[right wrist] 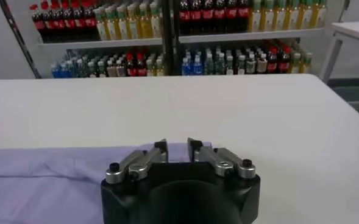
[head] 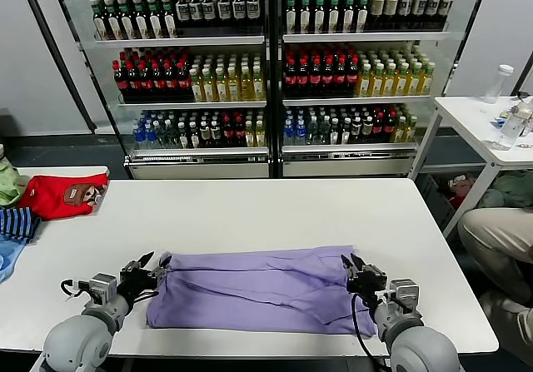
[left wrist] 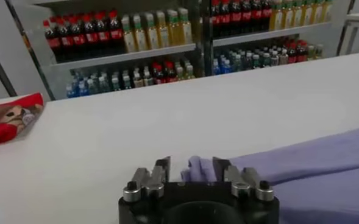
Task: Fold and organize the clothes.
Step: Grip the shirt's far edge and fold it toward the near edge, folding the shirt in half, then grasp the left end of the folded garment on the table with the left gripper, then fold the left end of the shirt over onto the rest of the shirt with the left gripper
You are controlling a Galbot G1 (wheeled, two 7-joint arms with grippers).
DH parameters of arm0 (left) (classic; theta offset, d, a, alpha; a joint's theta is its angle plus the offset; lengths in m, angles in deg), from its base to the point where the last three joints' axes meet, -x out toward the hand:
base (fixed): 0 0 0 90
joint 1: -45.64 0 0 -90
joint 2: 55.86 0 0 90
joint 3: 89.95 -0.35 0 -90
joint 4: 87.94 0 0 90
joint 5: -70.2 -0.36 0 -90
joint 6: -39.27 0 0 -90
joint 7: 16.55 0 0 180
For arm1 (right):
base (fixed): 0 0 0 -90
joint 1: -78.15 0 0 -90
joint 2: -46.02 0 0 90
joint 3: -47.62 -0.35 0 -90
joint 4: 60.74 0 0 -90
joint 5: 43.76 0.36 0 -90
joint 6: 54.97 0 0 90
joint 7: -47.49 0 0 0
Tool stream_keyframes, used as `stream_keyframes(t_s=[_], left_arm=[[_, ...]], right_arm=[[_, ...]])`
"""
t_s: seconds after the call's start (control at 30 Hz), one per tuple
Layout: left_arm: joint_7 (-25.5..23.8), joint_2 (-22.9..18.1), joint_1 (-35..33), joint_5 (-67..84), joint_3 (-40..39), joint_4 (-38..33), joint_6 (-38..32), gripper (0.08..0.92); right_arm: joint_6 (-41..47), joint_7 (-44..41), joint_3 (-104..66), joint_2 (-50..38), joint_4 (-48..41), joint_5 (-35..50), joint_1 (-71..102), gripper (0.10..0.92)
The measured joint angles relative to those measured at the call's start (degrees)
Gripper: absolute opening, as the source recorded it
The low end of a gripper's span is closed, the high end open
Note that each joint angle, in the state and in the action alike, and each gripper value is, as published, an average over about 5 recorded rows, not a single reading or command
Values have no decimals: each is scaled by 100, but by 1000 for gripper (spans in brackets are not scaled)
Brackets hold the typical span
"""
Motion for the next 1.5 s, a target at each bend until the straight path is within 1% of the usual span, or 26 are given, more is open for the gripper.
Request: stream_keyframes(t_s=[0.17, 0.27, 0.4, 0.5, 0.73, 1.03, 1.23, 1.33, 1.5], left_arm=[[208, -107, -114, 132, -35, -135, 137, 787], [358, -187, -159, 211, -80, -158, 206, 817], [568, -316, -141, 337, -137, -153, 266, 815], [760, -418, -87, 462, -166, -128, 284, 765], [1084, -604, -39, 673, -254, -88, 355, 562], [1270, -696, -82, 624, -358, -141, 407, 302], [1370, -782, -54, 294, -440, -165, 427, 150], [1436, -806, -54, 12, -437, -198, 457, 111], [1462, -732, -127, -583, -245, -314, 482, 109]], right_arm=[[7, -4, -131, 32, 253, -50, 195, 602], [10, -12, -215, 27, 423, -77, 338, 688], [12, -22, -292, 9, 560, -120, 478, 782], [13, -29, -307, 15, 609, -157, 537, 816], [16, -62, -269, 31, 654, -244, 578, 823], [18, -94, -204, 60, 672, -303, 631, 823], [19, -109, -194, 109, 681, -365, 692, 823], [19, -112, -206, 119, 702, -387, 706, 823], [19, -121, -218, 123, 713, -412, 695, 823]])
